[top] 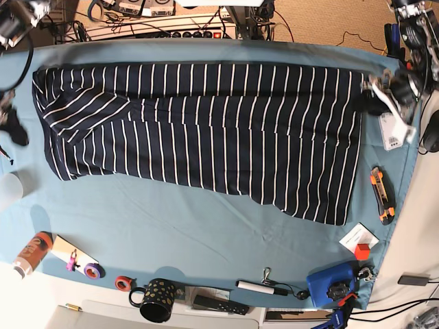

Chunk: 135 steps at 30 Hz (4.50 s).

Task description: Layout the t-shirt on the table in an organized manner, then fold the t-shirt properly

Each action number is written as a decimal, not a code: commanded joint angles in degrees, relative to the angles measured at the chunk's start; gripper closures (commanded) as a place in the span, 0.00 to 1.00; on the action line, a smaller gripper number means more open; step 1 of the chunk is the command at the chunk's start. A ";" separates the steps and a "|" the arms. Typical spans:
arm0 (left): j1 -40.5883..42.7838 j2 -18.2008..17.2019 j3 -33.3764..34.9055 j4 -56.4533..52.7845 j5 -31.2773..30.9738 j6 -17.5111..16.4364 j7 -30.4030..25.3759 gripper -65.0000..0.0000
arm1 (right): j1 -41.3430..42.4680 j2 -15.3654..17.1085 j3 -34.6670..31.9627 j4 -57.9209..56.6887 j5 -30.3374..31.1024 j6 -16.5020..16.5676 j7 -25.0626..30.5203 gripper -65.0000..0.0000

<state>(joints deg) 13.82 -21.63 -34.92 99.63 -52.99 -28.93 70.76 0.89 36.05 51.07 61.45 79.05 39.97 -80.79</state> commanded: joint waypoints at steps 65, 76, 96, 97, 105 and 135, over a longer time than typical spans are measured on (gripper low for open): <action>-10.84 -0.92 -0.26 0.83 6.29 -0.87 -5.29 0.52 | -20.92 1.22 -18.45 43.47 -21.88 0.03 0.79 1.00; -10.82 -0.92 -0.26 0.83 6.32 -0.87 -6.27 0.52 | -24.68 2.73 -17.99 44.02 -5.01 0.03 0.79 0.64; -10.84 -0.92 -0.24 0.83 6.27 -0.87 -6.32 0.52 | -0.48 2.86 -16.39 16.65 -25.24 -3.56 1.25 0.65; -10.84 -0.92 -0.24 0.83 6.27 -0.87 -6.36 0.52 | 0.94 2.86 -17.97 13.60 -25.53 -3.56 1.16 0.65; -10.82 -0.92 -0.24 0.83 6.29 -0.87 -6.10 0.52 | 8.24 2.84 -30.12 1.44 -22.56 -1.84 3.17 0.64; -10.80 -0.92 -0.26 0.83 6.29 -0.46 -5.62 0.52 | 26.14 2.64 -38.97 1.49 -27.41 0.03 15.15 1.00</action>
<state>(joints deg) 3.79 -21.58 -34.92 99.59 -45.67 -29.36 65.93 25.47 37.12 11.62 62.08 50.72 39.92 -66.94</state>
